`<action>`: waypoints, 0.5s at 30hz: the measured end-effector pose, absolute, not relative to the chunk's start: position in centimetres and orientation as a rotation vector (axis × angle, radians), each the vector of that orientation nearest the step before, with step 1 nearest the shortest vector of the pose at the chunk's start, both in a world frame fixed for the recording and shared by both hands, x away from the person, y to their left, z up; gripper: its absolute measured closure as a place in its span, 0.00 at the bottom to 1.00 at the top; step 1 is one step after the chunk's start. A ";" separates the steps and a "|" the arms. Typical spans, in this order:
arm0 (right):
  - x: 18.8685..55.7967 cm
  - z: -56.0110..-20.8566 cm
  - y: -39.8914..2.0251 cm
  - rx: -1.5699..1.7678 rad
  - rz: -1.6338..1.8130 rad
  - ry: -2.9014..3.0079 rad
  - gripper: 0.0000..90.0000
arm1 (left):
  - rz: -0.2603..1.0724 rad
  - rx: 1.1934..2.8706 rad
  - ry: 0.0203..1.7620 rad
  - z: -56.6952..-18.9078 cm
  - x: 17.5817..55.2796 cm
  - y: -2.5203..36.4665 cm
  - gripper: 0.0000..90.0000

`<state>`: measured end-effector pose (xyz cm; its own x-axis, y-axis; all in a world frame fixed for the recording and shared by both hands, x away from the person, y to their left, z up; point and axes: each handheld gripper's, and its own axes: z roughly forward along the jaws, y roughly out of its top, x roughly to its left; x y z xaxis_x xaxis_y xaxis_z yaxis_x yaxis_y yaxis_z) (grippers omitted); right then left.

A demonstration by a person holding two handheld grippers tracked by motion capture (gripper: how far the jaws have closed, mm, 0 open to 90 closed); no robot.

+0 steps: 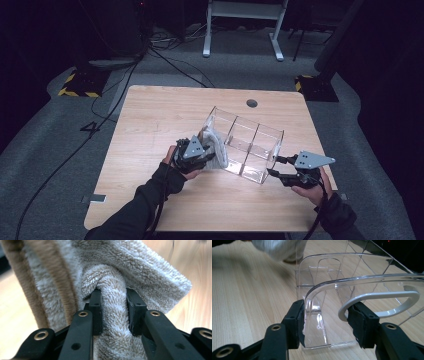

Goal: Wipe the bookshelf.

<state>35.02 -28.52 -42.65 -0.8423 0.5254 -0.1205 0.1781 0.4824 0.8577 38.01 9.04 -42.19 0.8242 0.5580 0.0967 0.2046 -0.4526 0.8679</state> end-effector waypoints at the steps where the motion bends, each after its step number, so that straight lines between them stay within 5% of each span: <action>1: 35.0 -42.7 -28.5 0.588 1.306 2.364 0.54 | 0.472 2.021 0.577 -41.4 38.2 9.0 0.78; 10: 35.0 -42.8 -28.5 0.600 1.319 2.348 0.54 | 0.507 1.995 0.575 -41.0 39.5 7.5 0.79; 15: 34.3 -43.8 -28.3 0.697 1.263 2.311 0.42 | 0.484 2.011 0.579 -42.5 39.3 7.4 0.80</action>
<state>34.35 -28.31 -43.83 -0.7891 0.6031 -0.1167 0.2273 0.4633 0.8566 39.33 7.39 -42.49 0.8094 0.5786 0.0999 0.2010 -0.4329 0.8787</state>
